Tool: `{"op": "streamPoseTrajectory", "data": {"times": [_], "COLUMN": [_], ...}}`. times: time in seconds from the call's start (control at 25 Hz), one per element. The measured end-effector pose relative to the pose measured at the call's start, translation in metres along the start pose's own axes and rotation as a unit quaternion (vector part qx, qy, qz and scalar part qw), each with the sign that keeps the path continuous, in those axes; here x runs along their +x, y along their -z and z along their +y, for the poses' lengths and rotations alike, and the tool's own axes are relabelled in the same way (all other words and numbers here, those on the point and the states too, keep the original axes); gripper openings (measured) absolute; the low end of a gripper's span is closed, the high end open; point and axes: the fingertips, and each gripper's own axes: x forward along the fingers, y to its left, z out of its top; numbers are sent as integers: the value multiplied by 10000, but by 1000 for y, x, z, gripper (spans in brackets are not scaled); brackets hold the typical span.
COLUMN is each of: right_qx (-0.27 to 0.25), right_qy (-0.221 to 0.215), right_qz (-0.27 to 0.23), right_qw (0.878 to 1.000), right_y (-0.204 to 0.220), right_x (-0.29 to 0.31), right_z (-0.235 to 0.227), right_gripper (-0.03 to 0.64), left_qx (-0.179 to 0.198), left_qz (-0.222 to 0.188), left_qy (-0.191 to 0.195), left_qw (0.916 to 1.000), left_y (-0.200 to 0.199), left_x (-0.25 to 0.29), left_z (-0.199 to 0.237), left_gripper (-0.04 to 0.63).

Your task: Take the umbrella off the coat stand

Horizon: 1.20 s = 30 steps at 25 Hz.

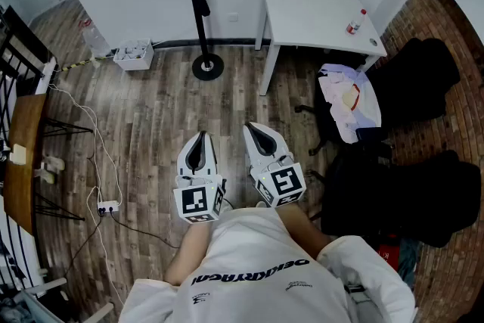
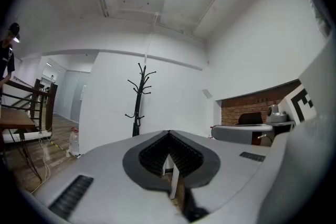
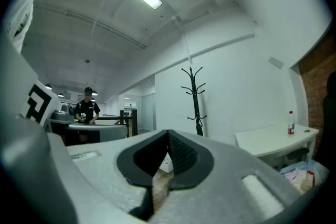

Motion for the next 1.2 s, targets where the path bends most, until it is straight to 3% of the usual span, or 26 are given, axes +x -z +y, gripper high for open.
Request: {"op": "streamPoseTrajectory", "data": {"times": [0.48,0.8,1.2], "right_qx": [104,273,159], "right_qy": [29,134,19], "right_qz": [24,213,-26], "right_qw": [9999,9993,9999], "right_y": [15,33,31], "right_x": [41,51,104], "right_z": [27,39,42], "right_gripper": [2,2,2], "left_qx": [10,-31,130], "left_qz": [-37,82,49], "left_qy": [402,380,543], "left_qw": [9992,9992,9984], "left_y": [8,21,20], "left_x": [7,-1,31], "left_z": [42,65,88], "left_gripper": [-3,-3,-3]}}
